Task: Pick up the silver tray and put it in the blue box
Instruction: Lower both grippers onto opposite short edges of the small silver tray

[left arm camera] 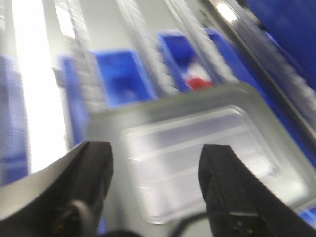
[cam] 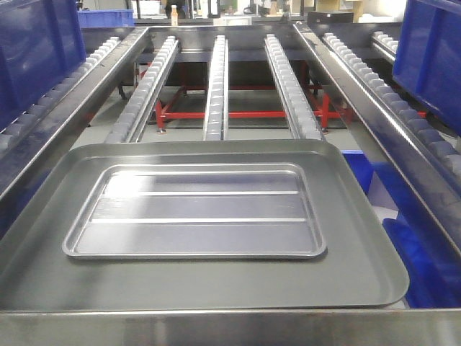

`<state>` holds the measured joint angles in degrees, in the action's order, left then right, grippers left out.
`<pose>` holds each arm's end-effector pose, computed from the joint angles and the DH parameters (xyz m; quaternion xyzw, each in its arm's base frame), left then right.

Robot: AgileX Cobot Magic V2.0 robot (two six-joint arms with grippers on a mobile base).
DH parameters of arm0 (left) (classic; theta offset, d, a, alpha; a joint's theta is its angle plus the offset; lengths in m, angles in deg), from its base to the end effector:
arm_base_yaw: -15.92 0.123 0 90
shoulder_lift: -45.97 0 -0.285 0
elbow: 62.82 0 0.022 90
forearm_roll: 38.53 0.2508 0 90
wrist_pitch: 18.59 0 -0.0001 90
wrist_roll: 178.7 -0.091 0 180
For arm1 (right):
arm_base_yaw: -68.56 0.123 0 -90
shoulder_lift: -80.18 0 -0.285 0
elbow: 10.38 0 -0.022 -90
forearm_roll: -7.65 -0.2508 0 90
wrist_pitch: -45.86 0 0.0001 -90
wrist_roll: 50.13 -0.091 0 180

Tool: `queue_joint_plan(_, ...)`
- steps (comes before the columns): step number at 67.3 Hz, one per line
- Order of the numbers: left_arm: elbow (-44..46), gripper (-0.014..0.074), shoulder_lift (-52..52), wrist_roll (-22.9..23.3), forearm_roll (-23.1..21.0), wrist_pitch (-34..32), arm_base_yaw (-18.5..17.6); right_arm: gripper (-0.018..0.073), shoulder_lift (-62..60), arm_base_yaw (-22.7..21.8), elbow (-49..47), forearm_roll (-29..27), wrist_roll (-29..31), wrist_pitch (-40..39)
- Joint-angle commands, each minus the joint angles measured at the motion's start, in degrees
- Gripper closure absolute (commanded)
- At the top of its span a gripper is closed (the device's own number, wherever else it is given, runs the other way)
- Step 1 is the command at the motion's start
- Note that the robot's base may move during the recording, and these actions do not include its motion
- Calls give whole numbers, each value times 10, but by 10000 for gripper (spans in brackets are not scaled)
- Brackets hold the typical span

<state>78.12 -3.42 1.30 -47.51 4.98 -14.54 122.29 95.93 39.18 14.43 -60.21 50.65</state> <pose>0.1255 -0.0804 0.3344 0.1766 0.8086 -0.2102 0.5204 0.1161 0.0591 0.3185 -0.1521 0.7299 0.1728 0.6436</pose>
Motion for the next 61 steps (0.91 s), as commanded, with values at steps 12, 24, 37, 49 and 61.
queue_joint_plan(12, 39, 323, -93, 3, -38, -90, -99, 132, 164, 113, -96, -16, -15, 10)
queue_joint_plan(24, 113, 323, -186, 8, -1, 61, -81, 132, 275, 107, -207, -41, -24, 189)
queue_joint_plan(37, 181, 323, -287, 142, 106, 138, -64, 132, 371, 63, -284, -40, -110, 286)
queue_joint_plan(49, 241, 323, -376, 277, 203, 202, -64, 132, 439, 39, -327, -40, -152, 324)
queue_joint_plan(61, 294, 323, -444, 315, 202, 210, -64, 132, 511, 41, -373, -38, -164, 346)
